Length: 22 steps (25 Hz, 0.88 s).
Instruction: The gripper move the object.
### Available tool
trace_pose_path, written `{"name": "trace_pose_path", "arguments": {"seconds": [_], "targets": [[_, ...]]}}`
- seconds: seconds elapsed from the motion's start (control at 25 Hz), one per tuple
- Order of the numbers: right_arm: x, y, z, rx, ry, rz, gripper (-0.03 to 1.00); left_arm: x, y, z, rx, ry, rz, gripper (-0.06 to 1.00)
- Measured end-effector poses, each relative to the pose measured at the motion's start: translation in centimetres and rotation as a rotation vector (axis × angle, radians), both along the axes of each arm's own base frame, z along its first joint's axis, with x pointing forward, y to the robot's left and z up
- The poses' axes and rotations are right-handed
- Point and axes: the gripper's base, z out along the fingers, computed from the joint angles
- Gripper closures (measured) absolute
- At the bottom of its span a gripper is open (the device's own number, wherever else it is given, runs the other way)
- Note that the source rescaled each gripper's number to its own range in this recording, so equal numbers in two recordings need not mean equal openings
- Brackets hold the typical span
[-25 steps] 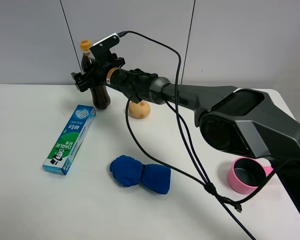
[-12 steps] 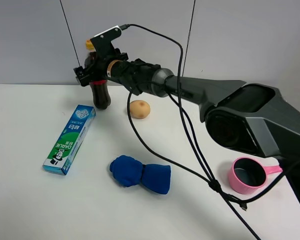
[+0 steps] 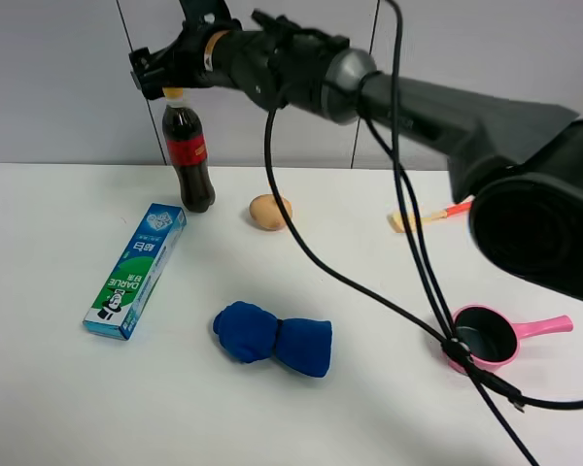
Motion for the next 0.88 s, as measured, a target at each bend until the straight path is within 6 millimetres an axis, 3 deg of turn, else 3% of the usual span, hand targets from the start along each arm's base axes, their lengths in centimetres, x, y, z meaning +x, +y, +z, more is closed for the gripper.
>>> {"name": "trace_pose_path", "arguments": {"seconds": [0.2,0.36,0.56,0.88], "targets": [[-4.1,-3.3,7.3,-0.043,0.173,-0.04,-0.03,0.0,0.0,0.0,0.0,0.0,0.0,-0.06],[-7.9,-5.7,10.5,-0.184,0.297,0.052,-0.03,0.0,0.0,0.0,0.0,0.0,0.0,-0.06],[-11.5,-8.1,11.9,-0.376,0.447,0.151,-0.03,0.0,0.0,0.0,0.0,0.0,0.0,-0.06],[-14.1,-11.6,12.9,-0.431,0.482,0.076,-0.03,0.0,0.0,0.0,0.0,0.0,0.0,-0.06]]}}
